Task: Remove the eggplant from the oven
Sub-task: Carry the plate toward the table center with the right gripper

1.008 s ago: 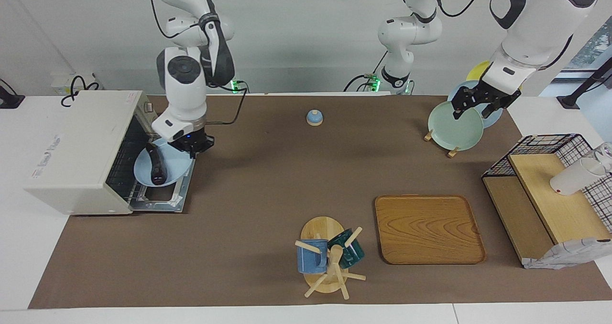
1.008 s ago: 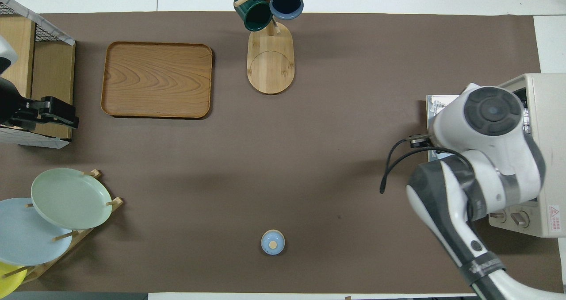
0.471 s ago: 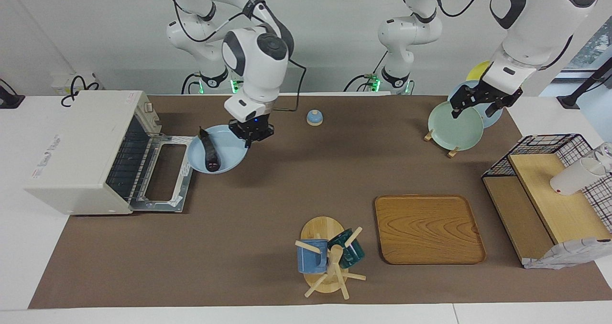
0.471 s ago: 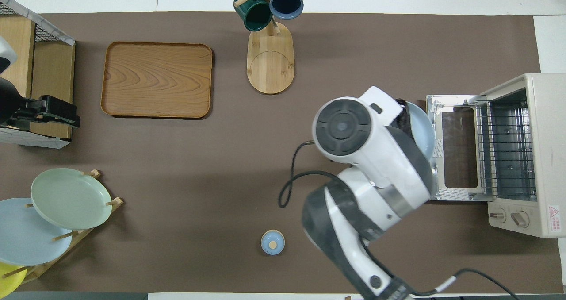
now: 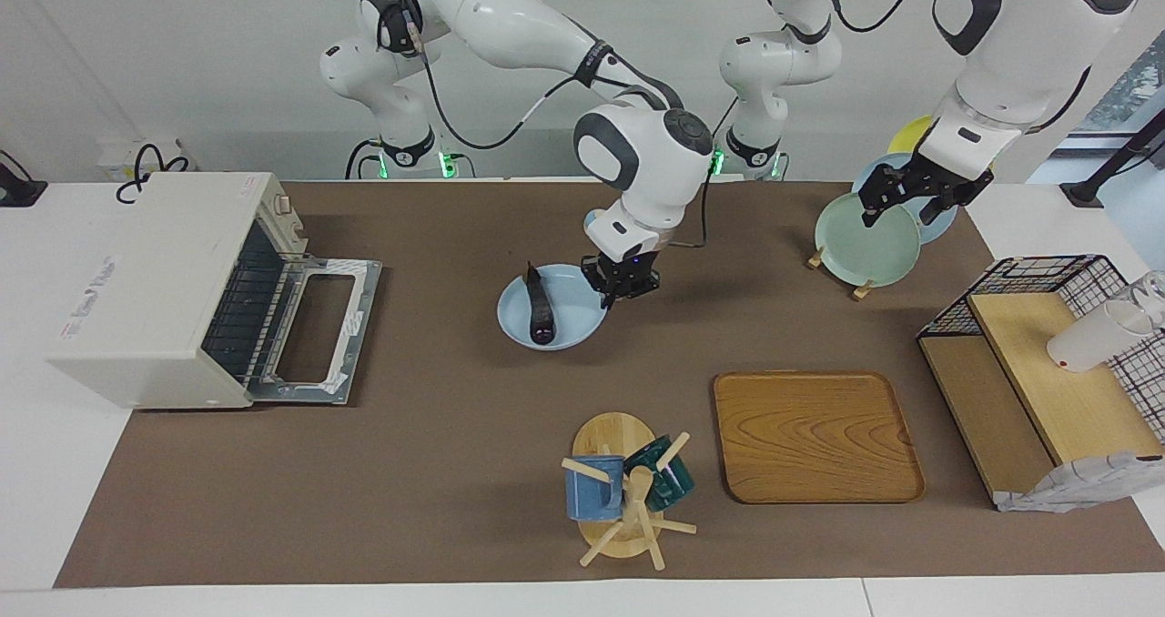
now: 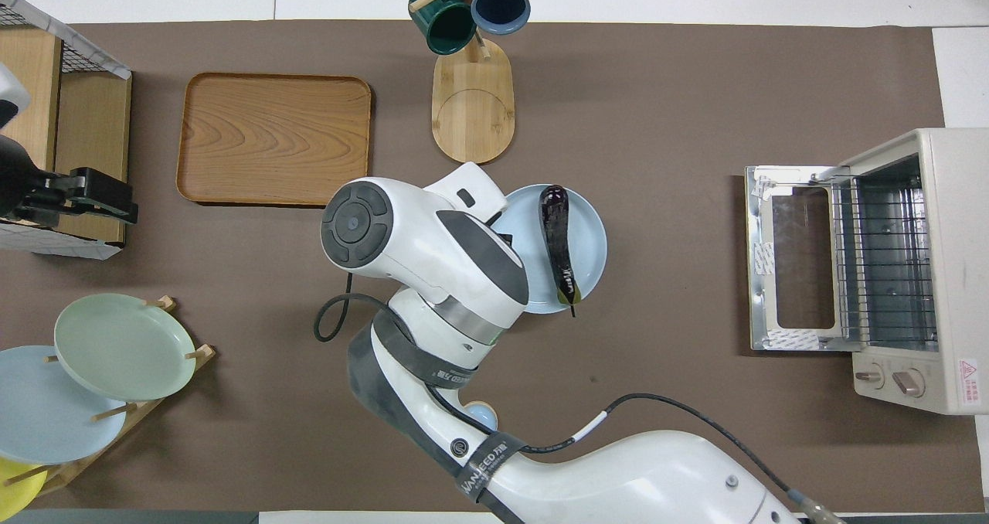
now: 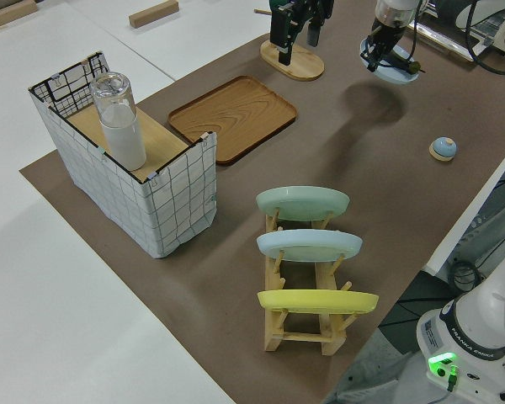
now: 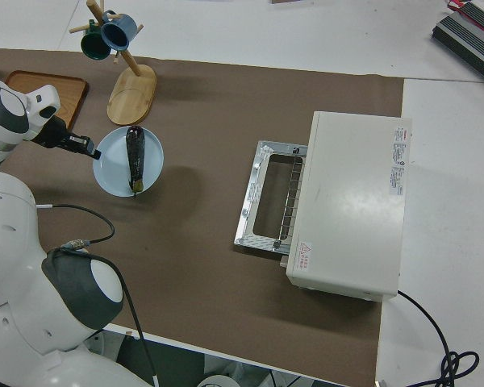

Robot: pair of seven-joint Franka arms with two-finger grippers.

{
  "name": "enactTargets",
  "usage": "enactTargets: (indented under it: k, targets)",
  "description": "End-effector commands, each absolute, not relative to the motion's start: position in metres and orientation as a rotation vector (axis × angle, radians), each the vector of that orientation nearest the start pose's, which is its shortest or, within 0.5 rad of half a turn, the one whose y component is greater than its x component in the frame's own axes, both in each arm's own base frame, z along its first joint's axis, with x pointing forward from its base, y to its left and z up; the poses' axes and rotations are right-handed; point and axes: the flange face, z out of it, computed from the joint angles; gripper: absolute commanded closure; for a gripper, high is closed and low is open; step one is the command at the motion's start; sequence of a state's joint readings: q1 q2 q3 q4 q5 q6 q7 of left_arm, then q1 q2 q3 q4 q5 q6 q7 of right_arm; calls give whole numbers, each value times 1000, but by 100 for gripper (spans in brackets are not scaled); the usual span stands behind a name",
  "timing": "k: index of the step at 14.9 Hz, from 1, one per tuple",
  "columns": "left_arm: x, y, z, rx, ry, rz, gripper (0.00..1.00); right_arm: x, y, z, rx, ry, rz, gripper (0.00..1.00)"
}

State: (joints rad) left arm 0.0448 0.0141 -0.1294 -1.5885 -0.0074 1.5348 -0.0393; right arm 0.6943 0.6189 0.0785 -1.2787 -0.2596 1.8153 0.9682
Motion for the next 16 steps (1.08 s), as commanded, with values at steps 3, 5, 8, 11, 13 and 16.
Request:
enactTargets:
  k: [3, 5, 8, 11, 13, 16]
  targets:
    - [545, -43, 608, -3129, 77, 79, 0, 524, 519, 370, -3231, 326, -195, 100]
    - [545, -43, 608, -3129, 77, 79, 0, 516, 522, 353, -3175, 417, -141, 100]
    - [546, -43, 608, -3129, 77, 79, 0, 530, 506, 345, -3160, 461, -130, 100]
    - [545, -43, 608, -3129, 77, 79, 0, 539, 501, 347, -3134, 467, -174, 79]
    - [546, -43, 608, -3129, 74, 76, 0, 541, 499, 353, -3141, 460, -193, 67]
    - [549, -45, 610, -3136, 75, 36, 0, 576, 437, 404, -3238, 254, -239, 70]
